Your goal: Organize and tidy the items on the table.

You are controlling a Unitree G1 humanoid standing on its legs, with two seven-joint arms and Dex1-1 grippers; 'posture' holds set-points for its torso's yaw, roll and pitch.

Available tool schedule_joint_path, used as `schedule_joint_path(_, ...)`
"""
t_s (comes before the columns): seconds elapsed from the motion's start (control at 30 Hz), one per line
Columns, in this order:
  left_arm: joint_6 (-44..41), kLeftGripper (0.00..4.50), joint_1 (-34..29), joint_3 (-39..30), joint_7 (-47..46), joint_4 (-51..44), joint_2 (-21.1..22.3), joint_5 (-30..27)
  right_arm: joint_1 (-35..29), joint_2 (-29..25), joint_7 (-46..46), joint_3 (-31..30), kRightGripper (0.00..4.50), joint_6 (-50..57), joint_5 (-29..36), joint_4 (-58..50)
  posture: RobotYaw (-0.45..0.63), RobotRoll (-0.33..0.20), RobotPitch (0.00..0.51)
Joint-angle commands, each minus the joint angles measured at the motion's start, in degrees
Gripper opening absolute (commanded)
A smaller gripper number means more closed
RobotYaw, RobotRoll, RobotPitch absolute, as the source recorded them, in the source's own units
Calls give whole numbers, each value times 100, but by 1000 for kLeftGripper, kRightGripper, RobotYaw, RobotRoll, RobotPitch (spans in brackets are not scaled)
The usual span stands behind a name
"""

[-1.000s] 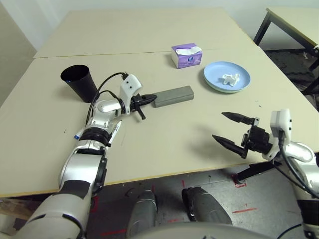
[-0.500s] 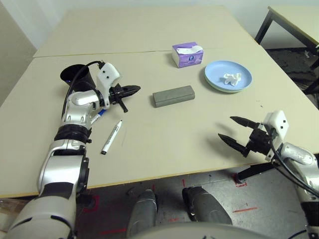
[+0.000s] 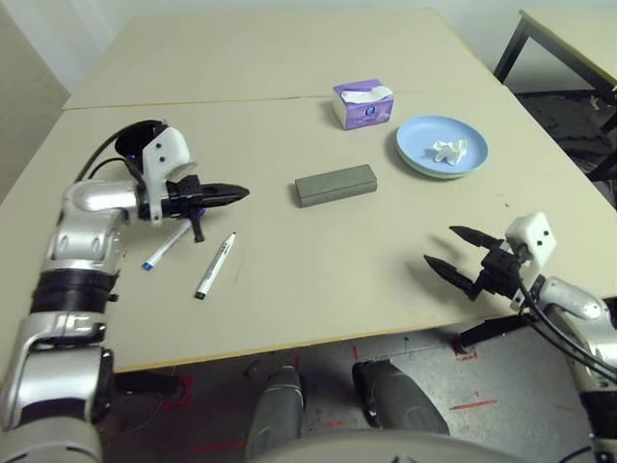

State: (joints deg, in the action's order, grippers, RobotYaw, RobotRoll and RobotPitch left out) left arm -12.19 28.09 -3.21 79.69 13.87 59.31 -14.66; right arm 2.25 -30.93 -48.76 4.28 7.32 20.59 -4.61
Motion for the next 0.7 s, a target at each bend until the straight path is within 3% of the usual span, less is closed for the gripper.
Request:
schedule_joint_path(0.03, -932, 425, 4, 59, 277, -591, 605, -77, 203, 30, -127, -177, 4500, -34, -44, 88, -64, 0, 137)
schedule_joint_path(0.23, -3729, 2230, 511, 353, 199, -1772, 1314, -591, 594, 184, -232, -403, 4500, -13, -45, 226, -41, 0, 150)
schedule_joint_path(0.43, -6333, 4284, 1129, 1264, 224, -3112, 1968, -1300, 659, 281, -308, -600, 4500, -16, -77, 246, -46, 0, 160)
schedule_joint_path(0.47, -6655, 4482, 1279, 1425, 166, -3218, 1998, -1380, 651, 290, -312, -616, 4500, -13, -75, 240, -45, 0, 160)
schedule_joint_path(0.57, -7516, 4482, 1670, 1952, 56, -3385, 2062, -1654, 630, 310, -305, -647, 4500, 1, -78, 199, -65, 0, 159)
schedule_joint_path(0.7, -8020, 4482, 1916, 2344, -480, -3167, 1778, -1844, 581, 334, -267, -633, 4500, -12, -71, 139, -91, 0, 155)
